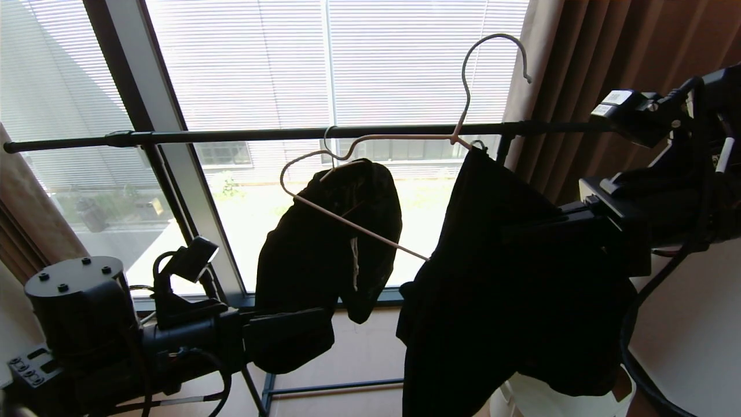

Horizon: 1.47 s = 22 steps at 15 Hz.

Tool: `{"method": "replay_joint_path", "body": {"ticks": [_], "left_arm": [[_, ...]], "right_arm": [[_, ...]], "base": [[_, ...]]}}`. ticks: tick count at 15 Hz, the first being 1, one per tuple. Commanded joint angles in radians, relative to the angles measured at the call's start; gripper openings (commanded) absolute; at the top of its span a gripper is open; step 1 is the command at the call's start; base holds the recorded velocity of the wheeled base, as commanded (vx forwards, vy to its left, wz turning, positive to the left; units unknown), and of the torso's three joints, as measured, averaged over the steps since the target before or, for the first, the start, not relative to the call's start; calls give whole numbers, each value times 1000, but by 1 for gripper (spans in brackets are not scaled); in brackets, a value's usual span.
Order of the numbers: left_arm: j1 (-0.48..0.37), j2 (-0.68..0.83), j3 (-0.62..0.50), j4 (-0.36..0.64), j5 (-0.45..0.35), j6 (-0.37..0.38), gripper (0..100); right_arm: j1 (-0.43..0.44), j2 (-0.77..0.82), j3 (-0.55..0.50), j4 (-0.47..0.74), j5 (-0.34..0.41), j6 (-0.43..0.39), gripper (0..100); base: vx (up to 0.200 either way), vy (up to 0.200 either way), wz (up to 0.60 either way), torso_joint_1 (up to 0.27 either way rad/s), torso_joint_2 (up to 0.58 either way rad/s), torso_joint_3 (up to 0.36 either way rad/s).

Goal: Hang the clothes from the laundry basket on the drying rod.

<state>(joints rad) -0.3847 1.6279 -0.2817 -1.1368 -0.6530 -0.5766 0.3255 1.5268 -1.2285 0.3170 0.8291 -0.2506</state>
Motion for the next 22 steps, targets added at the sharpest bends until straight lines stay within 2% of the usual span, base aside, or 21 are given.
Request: {"method": "replay_joint_path", "body": {"ticks": [1,2,4,6,9,13,22], "left_arm": [[-25,144,-2,-103,-37,-28,100],[-23,170,3,-143,-66,-29,100],[-37,208,-1,-192,-74,-31,100],[-51,244,-1,-239,-77,-29,100],[-74,268,7,-299,-82,-31,100],[-114,268,-4,-305,-82,-31,100],[-201,290,-70,-302,-80,-31,100]], "right_arm": [[0,-47,55,-27,36,-2,0],[0,-54,83,-55,54,-2,0],[0,-63,112,-99,62,-24,0],[1,-65,119,-95,81,-81,0],[18,-66,124,-96,93,-111,0],[75,-66,123,-101,97,-111,0],[106,-63,126,-102,102,-108,0]], "base": [[0,0,0,0,0,0],[0,0,0,0,0,0],[0,0,0,0,0,0],[0,0,0,0,0,0],[0,0,0,0,0,0],[0,0,0,0,0,0],[0,0,0,0,0,0]]}}
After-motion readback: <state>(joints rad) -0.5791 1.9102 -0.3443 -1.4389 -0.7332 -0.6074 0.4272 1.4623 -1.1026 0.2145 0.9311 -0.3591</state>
